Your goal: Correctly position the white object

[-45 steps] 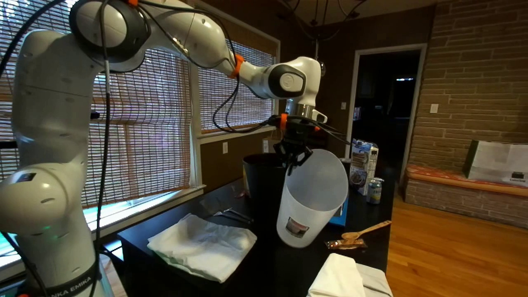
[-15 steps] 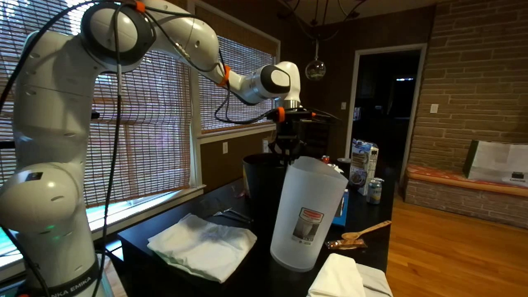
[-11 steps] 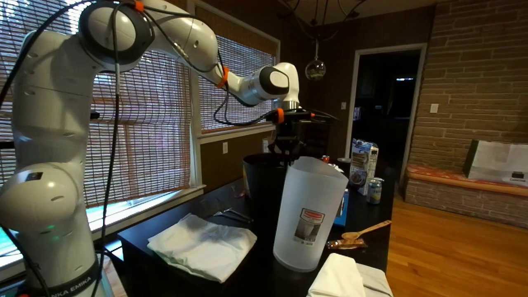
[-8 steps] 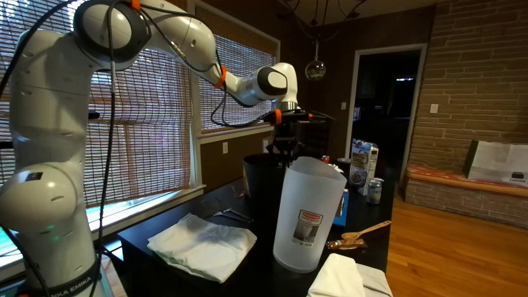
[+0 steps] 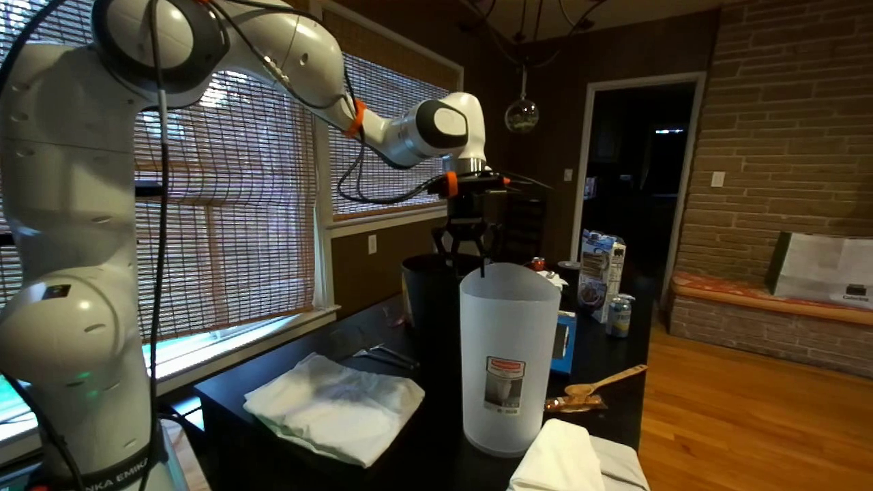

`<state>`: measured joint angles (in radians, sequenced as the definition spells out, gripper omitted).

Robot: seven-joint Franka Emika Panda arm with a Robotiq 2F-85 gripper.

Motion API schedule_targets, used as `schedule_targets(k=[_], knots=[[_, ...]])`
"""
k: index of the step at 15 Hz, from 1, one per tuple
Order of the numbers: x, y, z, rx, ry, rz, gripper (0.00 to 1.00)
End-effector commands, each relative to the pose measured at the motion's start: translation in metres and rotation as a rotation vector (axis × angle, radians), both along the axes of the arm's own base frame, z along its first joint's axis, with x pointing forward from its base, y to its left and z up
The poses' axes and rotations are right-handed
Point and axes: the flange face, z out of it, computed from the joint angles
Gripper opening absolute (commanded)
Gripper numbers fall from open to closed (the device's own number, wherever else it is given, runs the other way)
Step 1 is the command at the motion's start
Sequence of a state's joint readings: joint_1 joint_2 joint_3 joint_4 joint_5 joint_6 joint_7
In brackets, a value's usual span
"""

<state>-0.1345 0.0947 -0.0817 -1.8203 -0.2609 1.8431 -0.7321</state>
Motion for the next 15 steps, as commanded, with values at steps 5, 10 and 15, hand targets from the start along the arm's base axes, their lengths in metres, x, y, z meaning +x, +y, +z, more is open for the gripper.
schedule_targets(k=[5,10,15], knots=[[-0.008,0.005,0.069,-0.023,-0.154,-0.004,1.0],[-0.001,0.0,0.142,-0.022,-0.292,-0.039,1.0],[-0.002,-0.002,0.153,-0.047,-0.319,-0.032,1.0]])
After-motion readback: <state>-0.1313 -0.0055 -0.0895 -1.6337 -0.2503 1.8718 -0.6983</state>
